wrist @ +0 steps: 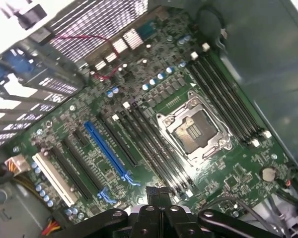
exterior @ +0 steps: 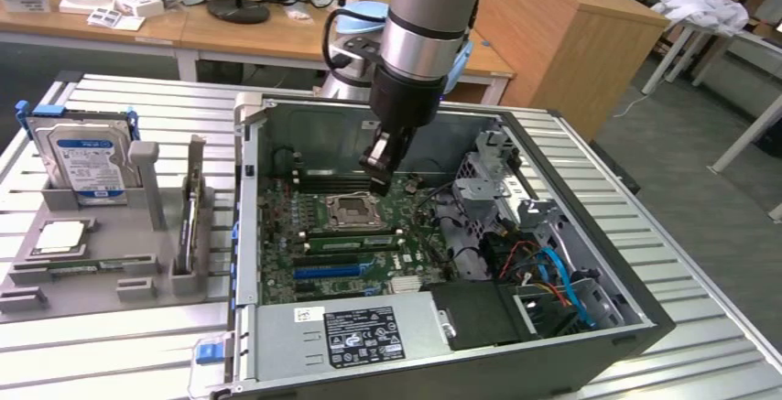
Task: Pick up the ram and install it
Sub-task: 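Press down the ram until it locks into place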
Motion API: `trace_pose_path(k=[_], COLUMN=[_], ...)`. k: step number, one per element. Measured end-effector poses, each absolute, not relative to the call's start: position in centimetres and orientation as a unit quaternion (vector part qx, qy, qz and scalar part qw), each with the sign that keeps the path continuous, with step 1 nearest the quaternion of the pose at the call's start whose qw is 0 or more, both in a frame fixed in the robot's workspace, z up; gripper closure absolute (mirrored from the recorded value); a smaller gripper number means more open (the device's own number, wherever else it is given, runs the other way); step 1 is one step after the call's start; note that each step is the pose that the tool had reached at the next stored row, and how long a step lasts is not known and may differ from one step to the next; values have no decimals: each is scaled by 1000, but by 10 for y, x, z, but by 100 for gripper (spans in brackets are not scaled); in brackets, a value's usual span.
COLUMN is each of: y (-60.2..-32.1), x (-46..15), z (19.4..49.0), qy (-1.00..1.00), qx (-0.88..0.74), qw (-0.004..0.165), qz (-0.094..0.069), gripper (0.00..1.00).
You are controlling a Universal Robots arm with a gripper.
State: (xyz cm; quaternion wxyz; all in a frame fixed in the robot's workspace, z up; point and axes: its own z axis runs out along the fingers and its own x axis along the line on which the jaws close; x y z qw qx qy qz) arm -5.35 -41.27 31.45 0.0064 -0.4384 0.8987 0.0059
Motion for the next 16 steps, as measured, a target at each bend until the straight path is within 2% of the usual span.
trace_pose_path(k=[8,16], y=[-413,-413], x=[-54,-54], z=[314,314], qy=[916,925], qx=[-401,-380], qw=[11,12], qz=[14,15], gripper=[89,89])
